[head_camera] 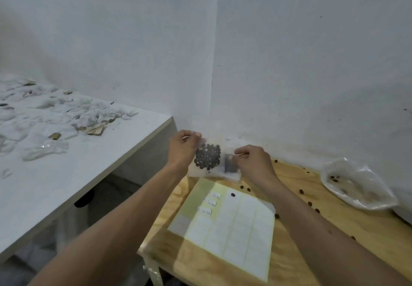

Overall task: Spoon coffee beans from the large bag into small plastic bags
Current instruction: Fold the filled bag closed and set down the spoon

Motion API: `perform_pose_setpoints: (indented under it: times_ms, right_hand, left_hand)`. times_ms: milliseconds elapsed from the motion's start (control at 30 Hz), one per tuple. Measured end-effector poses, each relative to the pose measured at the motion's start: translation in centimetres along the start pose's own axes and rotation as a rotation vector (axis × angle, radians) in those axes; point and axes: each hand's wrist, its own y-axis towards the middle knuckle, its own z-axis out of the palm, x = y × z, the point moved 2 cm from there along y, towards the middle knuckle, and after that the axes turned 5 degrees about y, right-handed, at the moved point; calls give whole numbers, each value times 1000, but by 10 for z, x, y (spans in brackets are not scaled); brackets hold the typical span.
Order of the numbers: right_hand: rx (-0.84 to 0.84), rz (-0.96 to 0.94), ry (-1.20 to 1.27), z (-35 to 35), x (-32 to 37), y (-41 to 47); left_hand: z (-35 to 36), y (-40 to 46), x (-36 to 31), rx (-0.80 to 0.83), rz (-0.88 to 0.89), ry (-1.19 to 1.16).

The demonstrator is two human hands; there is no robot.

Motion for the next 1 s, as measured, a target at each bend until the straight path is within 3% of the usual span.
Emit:
perform_pose_setpoints:
  times_ms: [133,233,433,600,800,1000]
  right_hand:
    - [258,-35,-402,24,-4,-20]
    - [282,9,-540,35,-4,-29]
    - [299,68,-597,44,-3,-30]
    - [388,17,-474,34,0,-31]
    - [152,-195,-59,-13,47,-28]
    - [-2,-369,-122,-41,59,-11]
  left_hand:
    - [-22,-2,6,-54,-19,-89]
    - [-29,-8,6,-68,2,-106]
    - [-35,-21,7,-53,24,-120]
    - [-32,-26,4,-23,24,-107]
    - [-13,-31,-10,143,31,-162]
    - [24,-48,-29,305,39,-207]
